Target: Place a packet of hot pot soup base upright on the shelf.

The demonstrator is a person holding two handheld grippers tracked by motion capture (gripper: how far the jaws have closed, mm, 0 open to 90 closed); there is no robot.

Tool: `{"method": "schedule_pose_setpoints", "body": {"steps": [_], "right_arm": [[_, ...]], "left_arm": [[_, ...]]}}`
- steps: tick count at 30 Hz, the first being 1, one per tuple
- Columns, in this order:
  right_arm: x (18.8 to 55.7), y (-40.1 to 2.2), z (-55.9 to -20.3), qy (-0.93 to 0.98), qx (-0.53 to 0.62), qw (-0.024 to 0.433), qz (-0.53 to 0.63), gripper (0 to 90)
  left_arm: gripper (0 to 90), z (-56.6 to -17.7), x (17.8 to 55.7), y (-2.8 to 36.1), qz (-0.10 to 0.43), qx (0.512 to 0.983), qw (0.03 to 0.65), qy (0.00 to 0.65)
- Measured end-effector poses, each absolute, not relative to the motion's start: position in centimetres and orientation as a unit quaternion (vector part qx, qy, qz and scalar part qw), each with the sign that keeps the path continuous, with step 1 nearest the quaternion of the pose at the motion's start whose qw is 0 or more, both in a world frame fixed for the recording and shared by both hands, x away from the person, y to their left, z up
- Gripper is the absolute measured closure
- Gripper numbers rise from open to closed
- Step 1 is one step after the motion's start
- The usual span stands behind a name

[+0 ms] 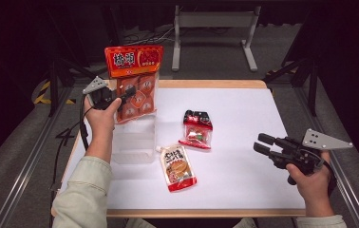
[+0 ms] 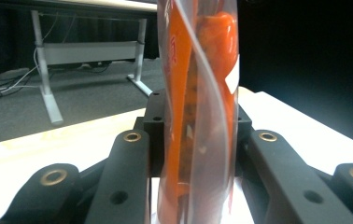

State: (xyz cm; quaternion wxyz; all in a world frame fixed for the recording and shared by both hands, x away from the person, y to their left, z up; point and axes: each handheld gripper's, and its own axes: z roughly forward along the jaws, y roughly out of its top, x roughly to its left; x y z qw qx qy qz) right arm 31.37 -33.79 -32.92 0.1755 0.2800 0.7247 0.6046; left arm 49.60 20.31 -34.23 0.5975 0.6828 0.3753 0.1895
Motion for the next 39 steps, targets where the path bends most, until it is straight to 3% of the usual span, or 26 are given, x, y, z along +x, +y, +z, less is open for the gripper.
{"method": "schedule_pose_setpoints", "body": {"steps": [6, 10, 17, 25, 39], "right_arm": [[31.3, -33.8, -32.9, 0.725, 0.278, 0.175, 0.605, 59.6], [31.4, -33.7, -33.0, 0.725, 0.276, 0.174, 0.606, 59.6], [31.4, -33.5, -33.1, 0.729, 0.275, 0.171, 0.603, 59.3], [31.3, -33.4, -33.1, 0.73, 0.272, 0.171, 0.603, 59.1], [31.5, -32.4, -33.2, 0.739, 0.261, 0.165, 0.599, 58.8]], "left_arm": [[70.5, -34.1, 50.0, 20.2, 0.209, 0.696, 0.569, 0.385], [70.5, -34.6, 50.2, 19.8, 0.195, 0.696, 0.576, 0.382], [70.4, -35.3, 50.7, 18.7, 0.163, 0.728, 0.537, 0.395], [70.3, -35.7, 50.4, 20.7, 0.117, 0.743, 0.503, 0.426], [70.4, -36.7, 48.8, 21.8, 0.109, 0.77, 0.501, 0.38]]}}
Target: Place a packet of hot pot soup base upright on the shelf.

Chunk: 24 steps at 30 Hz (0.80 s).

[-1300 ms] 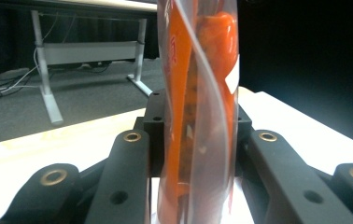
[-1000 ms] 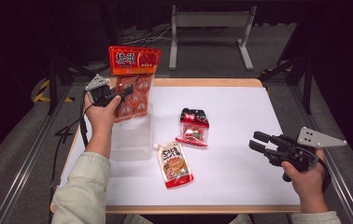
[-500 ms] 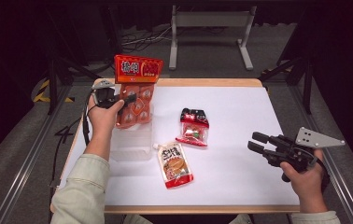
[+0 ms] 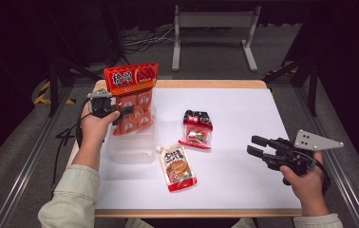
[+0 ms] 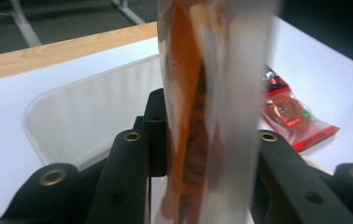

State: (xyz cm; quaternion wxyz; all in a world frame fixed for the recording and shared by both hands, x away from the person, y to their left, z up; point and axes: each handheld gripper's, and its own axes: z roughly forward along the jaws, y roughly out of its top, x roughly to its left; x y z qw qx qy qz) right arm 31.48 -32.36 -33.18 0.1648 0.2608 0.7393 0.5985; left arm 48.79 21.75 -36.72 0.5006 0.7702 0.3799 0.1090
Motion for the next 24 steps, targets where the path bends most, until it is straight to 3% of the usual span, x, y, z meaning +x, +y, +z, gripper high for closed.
{"method": "schedule_pose_setpoints", "body": {"steps": [11, 19, 24], "right_arm": [[31.2, -32.5, -33.0, 0.738, 0.257, 0.164, 0.602, 58.4], [31.1, -32.4, -32.9, 0.739, 0.254, 0.163, 0.602, 58.3], [31.3, -32.3, -33.2, 0.74, 0.257, 0.16, 0.601, 58.2]], "left_arm": [[70.3, -36.7, 47.3, 21.2, 0.114, 0.78, 0.49, 0.373], [70.4, -39.0, 46.9, 22.8, 0.086, 0.747, 0.525, 0.399], [70.3, -38.8, 46.6, 22.4, 0.103, 0.759, 0.516, 0.384]]}}
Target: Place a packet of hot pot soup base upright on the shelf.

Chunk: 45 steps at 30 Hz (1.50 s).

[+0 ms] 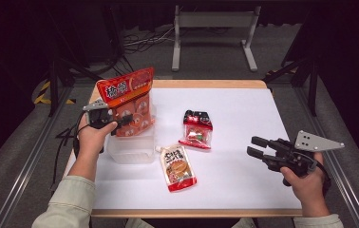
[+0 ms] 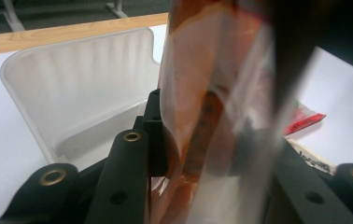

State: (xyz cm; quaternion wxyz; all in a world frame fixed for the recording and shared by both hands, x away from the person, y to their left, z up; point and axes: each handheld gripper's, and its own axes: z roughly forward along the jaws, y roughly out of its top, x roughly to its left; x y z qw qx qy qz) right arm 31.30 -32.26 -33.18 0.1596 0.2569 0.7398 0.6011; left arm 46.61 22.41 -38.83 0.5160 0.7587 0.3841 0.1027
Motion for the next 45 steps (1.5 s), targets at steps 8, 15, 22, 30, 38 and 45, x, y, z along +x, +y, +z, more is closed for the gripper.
{"method": "schedule_pose_setpoints", "body": {"steps": [8, 15, 22, 30, 38, 45], "right_arm": [[31.5, -32.1, -33.4, 0.743, 0.26, 0.16, 0.596, 57.7], [31.8, -31.9, -33.7, 0.746, 0.262, 0.157, 0.592, 57.1], [31.8, -31.9, -33.8, 0.746, 0.264, 0.16, 0.59, 56.4], [32.1, -31.9, -34.0, 0.741, 0.275, 0.178, 0.585, 53.9], [32.5, -31.6, -34.2, 0.747, 0.292, 0.168, 0.573, 55.1], [33.1, -31.2, -34.5, 0.749, 0.298, 0.167, 0.567, 54.1]], "left_arm": [[56.5, -38.5, 46.4, 22.6, 0.138, 0.741, 0.525, 0.395], [9.7, -37.8, 45.3, 22.8, 0.189, 0.717, 0.51, 0.436], [6.4, -37.1, 42.8, 23.3, 0.218, 0.707, 0.507, 0.443], [7.4, -35.6, 39.3, 23.4, 0.225, 0.716, 0.511, 0.419], [7.8, -34.9, 36.3, 22.8, 0.196, 0.743, 0.512, 0.384], [7.6, -35.0, 35.3, 22.8, 0.176, 0.753, 0.514, 0.371]]}}
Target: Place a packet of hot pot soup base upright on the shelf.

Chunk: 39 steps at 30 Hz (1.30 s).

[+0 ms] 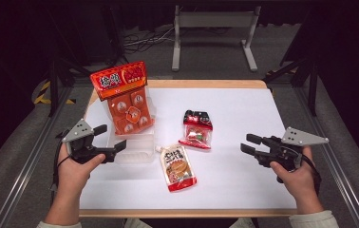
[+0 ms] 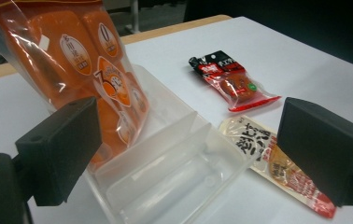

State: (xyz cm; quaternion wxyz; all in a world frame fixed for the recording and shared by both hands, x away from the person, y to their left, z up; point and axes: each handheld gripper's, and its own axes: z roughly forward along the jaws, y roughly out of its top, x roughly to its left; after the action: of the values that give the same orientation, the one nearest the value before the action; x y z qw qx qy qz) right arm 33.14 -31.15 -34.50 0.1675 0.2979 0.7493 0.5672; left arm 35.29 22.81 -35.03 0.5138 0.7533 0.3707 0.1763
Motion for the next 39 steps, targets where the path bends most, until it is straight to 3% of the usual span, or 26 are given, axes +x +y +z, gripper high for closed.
{"method": "schedule_pose_setpoints", "body": {"steps": [27, 39], "right_arm": [[42.9, -26.2, -36.2, 0.779, 0.334, 0.157, 0.506, 43.2], [46.8, -25.3, -37.7, 0.777, 0.359, 0.146, 0.496, 46.6]], "left_arm": [[6.9, -36.6, 33.2, 24.4, 0.153, 0.751, 0.525, 0.37], [6.8, -36.8, 33.2, 24.6, 0.154, 0.748, 0.522, 0.38]]}}
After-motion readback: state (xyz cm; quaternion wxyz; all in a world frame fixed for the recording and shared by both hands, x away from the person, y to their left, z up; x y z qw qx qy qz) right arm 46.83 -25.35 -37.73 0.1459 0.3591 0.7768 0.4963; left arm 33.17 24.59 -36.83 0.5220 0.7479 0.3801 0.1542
